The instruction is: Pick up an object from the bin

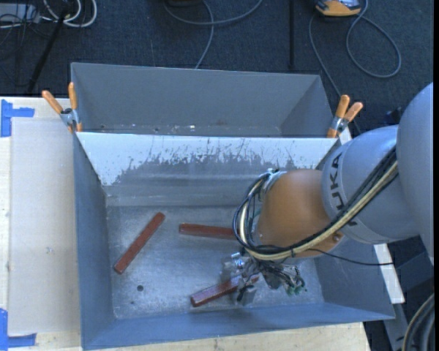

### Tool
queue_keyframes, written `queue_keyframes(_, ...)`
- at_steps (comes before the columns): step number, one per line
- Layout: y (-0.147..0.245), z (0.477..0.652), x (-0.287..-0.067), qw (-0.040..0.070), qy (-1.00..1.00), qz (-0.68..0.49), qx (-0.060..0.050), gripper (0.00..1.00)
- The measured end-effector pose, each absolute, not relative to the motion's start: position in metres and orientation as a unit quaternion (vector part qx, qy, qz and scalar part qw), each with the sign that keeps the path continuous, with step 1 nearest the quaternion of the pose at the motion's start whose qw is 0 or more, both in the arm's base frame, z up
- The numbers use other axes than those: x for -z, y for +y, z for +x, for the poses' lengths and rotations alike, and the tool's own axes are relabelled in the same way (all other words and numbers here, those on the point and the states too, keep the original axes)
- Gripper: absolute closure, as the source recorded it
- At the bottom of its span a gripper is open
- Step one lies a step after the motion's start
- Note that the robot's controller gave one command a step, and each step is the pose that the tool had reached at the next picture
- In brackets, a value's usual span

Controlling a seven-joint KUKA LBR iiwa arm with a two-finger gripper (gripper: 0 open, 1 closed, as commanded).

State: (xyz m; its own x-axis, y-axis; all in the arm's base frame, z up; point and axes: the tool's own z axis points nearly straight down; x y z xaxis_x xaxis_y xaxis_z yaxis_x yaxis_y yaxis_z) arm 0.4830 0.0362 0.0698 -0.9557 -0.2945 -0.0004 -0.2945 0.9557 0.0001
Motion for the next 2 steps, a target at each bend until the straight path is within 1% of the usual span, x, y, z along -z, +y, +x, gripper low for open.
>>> queue_keyframes(1, 0.015, 0.497, -0.150, 0.003, 0.987, -0.158, 0.001, 1.00)
queue_keyframes(2, 0.055, 0.537, -0.236, 0.006, 0.988, -0.153, 0.000, 1.00)
